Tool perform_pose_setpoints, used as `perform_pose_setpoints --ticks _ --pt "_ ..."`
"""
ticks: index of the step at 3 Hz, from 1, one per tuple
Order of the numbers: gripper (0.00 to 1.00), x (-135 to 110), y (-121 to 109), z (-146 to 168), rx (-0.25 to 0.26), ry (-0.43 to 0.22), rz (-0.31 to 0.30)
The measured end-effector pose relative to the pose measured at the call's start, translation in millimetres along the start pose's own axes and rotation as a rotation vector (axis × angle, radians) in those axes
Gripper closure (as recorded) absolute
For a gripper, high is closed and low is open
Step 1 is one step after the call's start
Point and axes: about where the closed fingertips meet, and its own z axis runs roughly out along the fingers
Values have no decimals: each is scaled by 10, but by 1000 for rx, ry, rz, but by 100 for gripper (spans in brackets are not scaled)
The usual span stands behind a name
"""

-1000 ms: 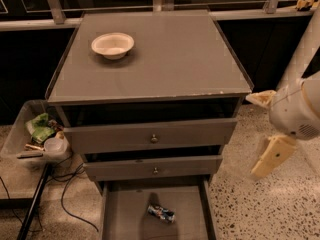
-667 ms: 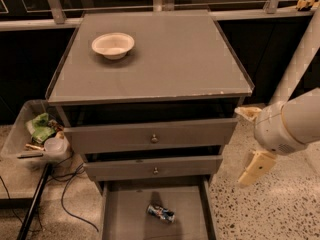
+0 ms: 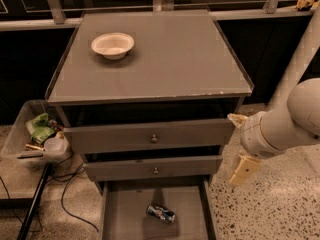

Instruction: Pick redbull can from bottom drawer and place on counter

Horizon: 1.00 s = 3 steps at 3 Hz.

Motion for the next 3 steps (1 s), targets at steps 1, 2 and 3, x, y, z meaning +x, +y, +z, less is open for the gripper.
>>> perform_pose_setpoints --ticks 1,2,3 --pt "0 -5 4 -1 -1 -1 1" --pt "0 -69 199 200 -51 -14 3" --pt "0 -154 514 563 -118 -30 9"
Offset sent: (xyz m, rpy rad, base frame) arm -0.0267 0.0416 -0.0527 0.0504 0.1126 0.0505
